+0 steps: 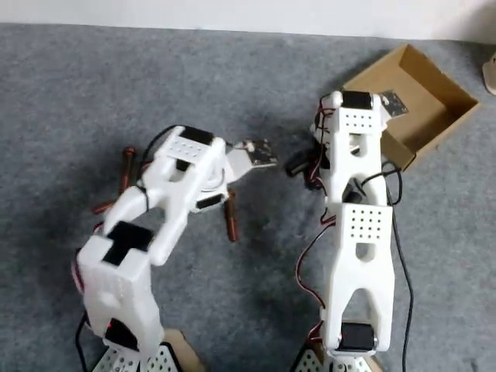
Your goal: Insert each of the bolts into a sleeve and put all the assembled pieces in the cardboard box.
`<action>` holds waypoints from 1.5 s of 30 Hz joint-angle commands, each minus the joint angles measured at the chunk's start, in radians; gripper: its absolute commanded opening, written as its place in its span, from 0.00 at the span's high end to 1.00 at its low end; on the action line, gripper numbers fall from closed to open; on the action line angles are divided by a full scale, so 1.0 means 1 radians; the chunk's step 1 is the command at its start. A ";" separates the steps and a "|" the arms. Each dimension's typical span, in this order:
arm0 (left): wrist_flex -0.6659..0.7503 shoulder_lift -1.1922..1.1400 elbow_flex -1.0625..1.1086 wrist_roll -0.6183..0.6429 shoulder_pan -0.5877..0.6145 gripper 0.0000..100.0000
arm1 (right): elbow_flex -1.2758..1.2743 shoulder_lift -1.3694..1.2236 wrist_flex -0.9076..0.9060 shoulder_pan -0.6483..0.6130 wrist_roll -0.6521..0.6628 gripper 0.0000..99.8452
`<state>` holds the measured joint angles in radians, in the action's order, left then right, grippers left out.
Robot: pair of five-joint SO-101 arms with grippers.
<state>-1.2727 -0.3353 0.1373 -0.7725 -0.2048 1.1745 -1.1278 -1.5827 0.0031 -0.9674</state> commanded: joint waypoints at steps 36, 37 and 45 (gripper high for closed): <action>0.103 0.753 0.545 0.663 0.231 0.99 | 0.183 0.427 -0.177 0.019 0.516 1.00; 0.120 0.753 0.568 0.663 0.231 0.99 | 0.182 0.452 -0.177 0.021 0.523 1.00; 0.221 0.754 0.656 0.684 0.229 0.99 | 0.120 0.610 -0.177 0.038 0.618 1.00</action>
<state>-1.0794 0.3767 0.8048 -0.1112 0.0192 1.2850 -0.6506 -1.7423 0.0322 -0.3997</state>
